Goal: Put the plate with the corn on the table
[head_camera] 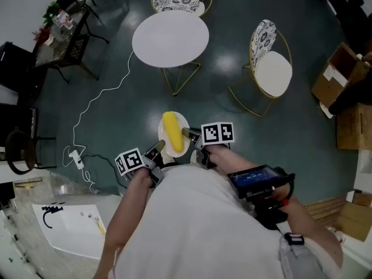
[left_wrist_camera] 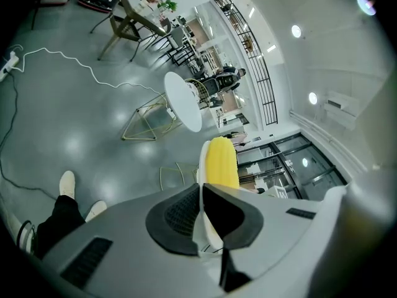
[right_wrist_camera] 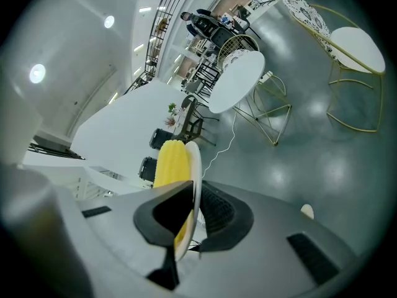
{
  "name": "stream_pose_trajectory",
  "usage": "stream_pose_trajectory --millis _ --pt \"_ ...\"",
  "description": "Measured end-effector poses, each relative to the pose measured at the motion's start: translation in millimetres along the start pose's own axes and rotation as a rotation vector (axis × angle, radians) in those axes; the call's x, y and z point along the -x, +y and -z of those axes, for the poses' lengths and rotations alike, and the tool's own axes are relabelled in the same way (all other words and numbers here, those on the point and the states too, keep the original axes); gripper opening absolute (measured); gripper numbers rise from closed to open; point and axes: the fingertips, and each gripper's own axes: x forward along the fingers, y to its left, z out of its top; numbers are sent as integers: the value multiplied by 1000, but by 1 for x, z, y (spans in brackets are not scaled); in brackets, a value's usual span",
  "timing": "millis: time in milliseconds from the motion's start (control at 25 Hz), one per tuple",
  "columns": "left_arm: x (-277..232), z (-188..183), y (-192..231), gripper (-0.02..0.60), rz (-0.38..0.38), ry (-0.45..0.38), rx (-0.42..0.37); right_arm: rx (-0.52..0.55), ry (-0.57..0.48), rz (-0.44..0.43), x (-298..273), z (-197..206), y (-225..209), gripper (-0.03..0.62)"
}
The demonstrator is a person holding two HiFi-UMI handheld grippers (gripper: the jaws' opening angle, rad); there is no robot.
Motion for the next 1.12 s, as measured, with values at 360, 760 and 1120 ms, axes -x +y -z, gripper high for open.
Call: stream_pose_trajectory --millis 360,760,1120 --pt "-3 0 0 23 -5 15 -4 -6 -6 6 0 -2 -2 34" --pt "-6 -9 0 23 -21 16 -8 -10 -4 -6 -4 -10 -2 35" --pt "-19 -13 1 23 -32 12 15 -20 -8 -5 -3 -20 -10 34"
